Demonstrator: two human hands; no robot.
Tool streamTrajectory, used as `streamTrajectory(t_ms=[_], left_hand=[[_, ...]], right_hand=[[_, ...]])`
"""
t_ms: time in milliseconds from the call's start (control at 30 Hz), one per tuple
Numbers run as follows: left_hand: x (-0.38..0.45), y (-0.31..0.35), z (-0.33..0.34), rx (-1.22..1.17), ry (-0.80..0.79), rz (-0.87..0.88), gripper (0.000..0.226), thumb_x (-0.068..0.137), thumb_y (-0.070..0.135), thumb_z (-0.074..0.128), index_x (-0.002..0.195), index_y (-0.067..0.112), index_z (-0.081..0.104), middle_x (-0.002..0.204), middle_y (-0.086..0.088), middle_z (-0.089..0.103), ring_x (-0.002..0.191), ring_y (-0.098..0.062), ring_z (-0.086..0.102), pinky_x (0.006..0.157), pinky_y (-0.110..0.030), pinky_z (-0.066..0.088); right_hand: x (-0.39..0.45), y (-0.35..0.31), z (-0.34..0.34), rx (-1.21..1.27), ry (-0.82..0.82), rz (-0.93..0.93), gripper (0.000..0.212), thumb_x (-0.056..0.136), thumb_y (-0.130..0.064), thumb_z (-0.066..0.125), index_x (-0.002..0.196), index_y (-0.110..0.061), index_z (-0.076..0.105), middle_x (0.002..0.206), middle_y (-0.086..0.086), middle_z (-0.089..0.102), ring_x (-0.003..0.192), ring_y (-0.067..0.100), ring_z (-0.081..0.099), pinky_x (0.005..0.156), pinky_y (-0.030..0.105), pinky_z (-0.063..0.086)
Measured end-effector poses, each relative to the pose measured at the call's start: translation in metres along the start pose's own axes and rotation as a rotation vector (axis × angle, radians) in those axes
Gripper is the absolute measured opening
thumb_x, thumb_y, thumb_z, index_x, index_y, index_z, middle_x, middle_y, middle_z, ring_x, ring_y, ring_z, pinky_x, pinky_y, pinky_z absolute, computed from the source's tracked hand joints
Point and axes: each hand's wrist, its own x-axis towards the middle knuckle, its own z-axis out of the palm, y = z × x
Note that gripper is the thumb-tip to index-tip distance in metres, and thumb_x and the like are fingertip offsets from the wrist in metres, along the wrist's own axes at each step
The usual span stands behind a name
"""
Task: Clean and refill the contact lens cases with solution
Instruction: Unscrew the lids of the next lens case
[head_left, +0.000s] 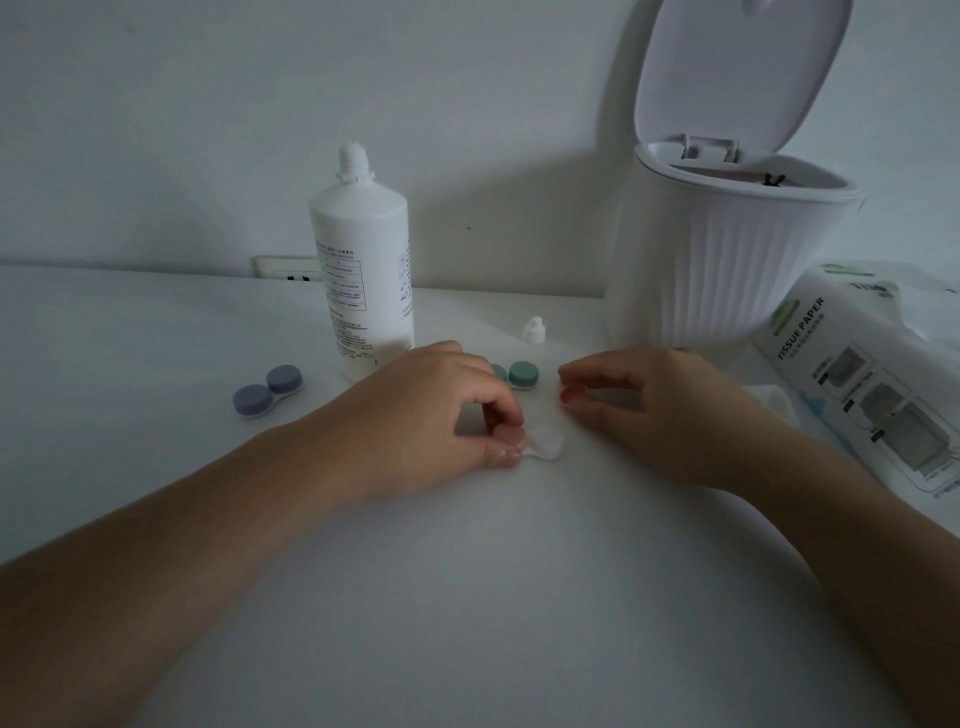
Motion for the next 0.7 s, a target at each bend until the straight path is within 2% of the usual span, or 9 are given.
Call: streamTrajectory(t_ms=[67,167,233,300,367,400,567,700], left_hand=[[0.0,0.0,0.0,0.002,-0.002,0.002,0.018,0.081,0.044,0.079,0.094,0.032,0.075,0.086,0.022,0.066,0.09,0.006,0.05,0.071,-0.007,0.032],[0.0,0.0,-0.001,0.008,-0.006,0.006,0.018,0.081,0.045,0.079,0.094,0.032,0.075,0.087,0.022,0.066,0.09,0.005,0.05,0.071,-0.007,0.032],[0.0,0.0,-0.001,0.013,-0.011,0.006,0.019,0.081,0.045,0.078,0.094,0.032,0.075,0.087,0.021,0.066,0.091,0.005,0.05,0.071,-0.007,0.032],[0.0,0.0,-0.002,0.026,-0.019,0.006,0.02,0.082,0.047,0.077,0.095,0.033,0.074,0.087,0.022,0.066,0.092,0.006,0.05,0.071,-0.007,0.032],[0.0,0.0,-0.002,0.037,-0.022,0.009,0.026,0.081,0.056,0.071,0.096,0.034,0.074,0.087,0.022,0.065,0.092,0.006,0.049,0.07,-0.009,0.032],[0.0,0.0,-0.002,0.04,-0.022,0.01,0.032,0.08,0.06,0.066,0.096,0.035,0.074,0.087,0.022,0.065,0.092,0.006,0.049,0.07,-0.01,0.032],[0.0,-0.001,-0.001,0.041,-0.018,0.02,0.044,0.075,0.069,0.054,0.097,0.036,0.073,0.087,0.024,0.064,0.093,0.005,0.049,0.071,-0.012,0.033],[0.0,0.0,-0.001,0.054,-0.013,0.024,0.033,0.08,0.059,0.067,0.099,0.034,0.073,0.086,0.026,0.062,0.093,0.008,0.048,0.072,-0.008,0.032]], right_hand=[[0.0,0.002,0.002,-0.019,-0.014,-0.003,0.032,0.091,-0.045,0.067,0.123,-0.04,0.069,0.119,-0.029,0.065,0.112,-0.018,0.043,0.081,-0.008,0.027],[-0.001,0.001,0.001,-0.017,-0.002,-0.004,0.031,0.093,-0.046,0.065,0.123,-0.041,0.067,0.114,-0.03,0.06,0.108,-0.02,0.039,0.086,0.007,0.034],[-0.001,-0.002,0.0,0.02,0.052,-0.041,0.025,0.092,-0.042,0.068,0.117,-0.037,0.07,0.106,-0.031,0.06,0.1,-0.013,0.049,0.086,0.014,0.039],[-0.003,-0.004,-0.004,0.105,0.089,-0.073,0.018,0.089,-0.038,0.072,0.107,-0.034,0.073,0.086,-0.025,0.065,0.08,-0.001,0.059,0.073,0.014,0.047],[-0.007,-0.008,-0.006,0.215,0.043,-0.075,0.012,0.086,-0.041,0.072,0.097,-0.037,0.072,0.07,-0.022,0.063,0.061,0.0,0.058,0.057,0.01,0.044],[-0.009,-0.01,-0.006,0.241,0.007,-0.079,0.012,0.083,-0.043,0.073,0.094,-0.038,0.071,0.066,-0.022,0.061,0.055,-0.001,0.055,0.054,0.008,0.042],[-0.01,-0.014,-0.001,0.22,-0.165,-0.046,0.023,0.074,-0.045,0.079,0.095,-0.042,0.068,0.062,-0.02,0.059,0.052,-0.001,0.051,0.054,0.011,0.041],[-0.009,-0.014,0.003,0.206,-0.188,-0.028,0.024,0.074,-0.046,0.079,0.095,-0.043,0.069,0.062,-0.019,0.059,0.053,0.001,0.052,0.054,0.011,0.039]])
